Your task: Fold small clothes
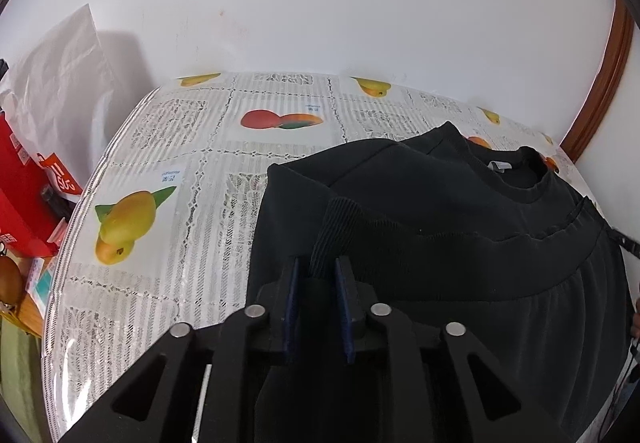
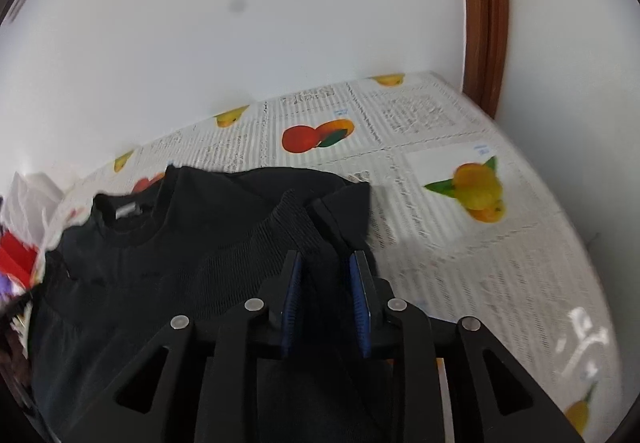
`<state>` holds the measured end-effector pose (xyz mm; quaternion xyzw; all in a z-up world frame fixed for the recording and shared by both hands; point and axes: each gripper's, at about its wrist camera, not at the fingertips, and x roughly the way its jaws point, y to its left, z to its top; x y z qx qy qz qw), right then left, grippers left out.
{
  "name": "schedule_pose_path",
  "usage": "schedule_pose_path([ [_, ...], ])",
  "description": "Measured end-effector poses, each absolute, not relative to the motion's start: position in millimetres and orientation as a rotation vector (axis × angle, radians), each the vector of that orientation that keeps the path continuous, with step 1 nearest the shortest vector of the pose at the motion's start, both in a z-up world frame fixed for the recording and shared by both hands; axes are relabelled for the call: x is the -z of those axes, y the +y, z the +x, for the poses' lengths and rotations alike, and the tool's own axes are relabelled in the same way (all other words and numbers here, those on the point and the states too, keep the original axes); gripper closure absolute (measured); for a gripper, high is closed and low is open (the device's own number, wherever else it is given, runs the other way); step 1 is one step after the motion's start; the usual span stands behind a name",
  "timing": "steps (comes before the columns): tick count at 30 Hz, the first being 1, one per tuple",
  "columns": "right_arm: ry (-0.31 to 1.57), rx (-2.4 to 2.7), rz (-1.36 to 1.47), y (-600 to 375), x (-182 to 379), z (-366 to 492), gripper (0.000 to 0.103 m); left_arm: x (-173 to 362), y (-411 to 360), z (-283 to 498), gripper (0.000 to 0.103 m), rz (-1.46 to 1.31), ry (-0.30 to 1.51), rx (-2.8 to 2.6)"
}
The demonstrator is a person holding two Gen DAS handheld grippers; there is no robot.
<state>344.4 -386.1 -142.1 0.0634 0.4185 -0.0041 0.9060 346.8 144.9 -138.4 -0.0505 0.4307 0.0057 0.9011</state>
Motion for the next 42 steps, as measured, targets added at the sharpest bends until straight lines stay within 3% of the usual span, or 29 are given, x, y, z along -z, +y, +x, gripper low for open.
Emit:
schedule_pose_path([
  [9, 0.897, 0.073, 0.041, -397.3, 144.8, 293.6, 0.076, 136.9, 143.3, 314.0, 0.068, -0.083, 0.925, -0.007],
  [15, 0.835, 0.073, 0.055, -382.3, 116.2, 259.9, 0.072, 134.3, 146.1, 281.3, 0.068, -0.057, 0.927, -0.023],
  [20, 0.786, 0.063, 0.062, -361.3, 103.8, 234.7, 0.062, 134.4, 153.5, 249.0, 0.068, -0.054, 0.903, -0.038],
  [25, 0.790, 0.025, 0.067, -334.3, 105.9, 219.5, 0.061, 135.8, 161.7, 220.6, 0.068, -0.049, 0.918, -0.032],
  [42, 0.943, -0.333, -0.021, -102.8, 142.0, 215.3, 0.058, 146.6, 212.1, 108.4, 0.064, -0.143, 0.964, -0.016],
])
